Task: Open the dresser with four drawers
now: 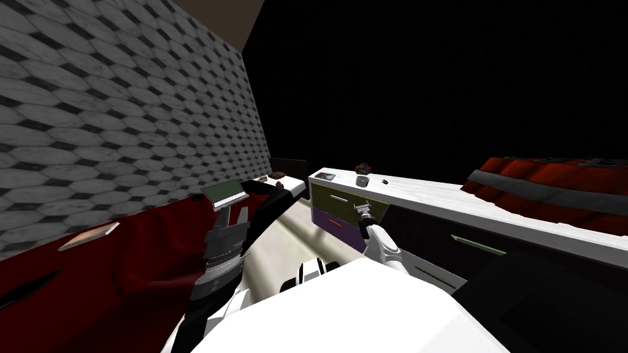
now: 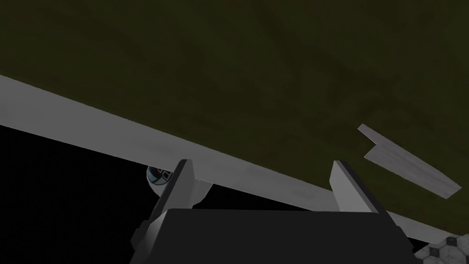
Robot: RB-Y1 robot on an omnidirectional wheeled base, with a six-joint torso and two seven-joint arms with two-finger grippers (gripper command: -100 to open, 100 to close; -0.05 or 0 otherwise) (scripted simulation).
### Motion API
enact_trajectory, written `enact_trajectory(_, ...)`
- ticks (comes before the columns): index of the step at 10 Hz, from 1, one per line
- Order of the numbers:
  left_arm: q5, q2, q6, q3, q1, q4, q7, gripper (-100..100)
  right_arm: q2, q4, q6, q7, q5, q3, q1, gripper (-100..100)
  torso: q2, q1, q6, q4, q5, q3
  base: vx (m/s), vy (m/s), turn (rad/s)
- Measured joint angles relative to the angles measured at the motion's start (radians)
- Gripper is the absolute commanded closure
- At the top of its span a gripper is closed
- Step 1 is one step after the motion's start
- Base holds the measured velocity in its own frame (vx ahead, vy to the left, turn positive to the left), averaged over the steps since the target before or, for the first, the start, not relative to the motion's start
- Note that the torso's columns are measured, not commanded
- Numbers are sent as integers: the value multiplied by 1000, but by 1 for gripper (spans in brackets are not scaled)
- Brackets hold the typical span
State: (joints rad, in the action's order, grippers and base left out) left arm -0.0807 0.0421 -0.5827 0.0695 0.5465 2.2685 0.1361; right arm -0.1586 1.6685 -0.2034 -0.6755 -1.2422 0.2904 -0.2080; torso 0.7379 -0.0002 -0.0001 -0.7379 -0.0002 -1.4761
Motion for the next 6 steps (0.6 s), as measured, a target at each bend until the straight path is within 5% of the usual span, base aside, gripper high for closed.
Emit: enact_trajectory(6,0,0,0,0,0,0,0,0,2,-141,-134,-139,-143,9,73,-100,0,-1,0,0,0,0,32,64,75)
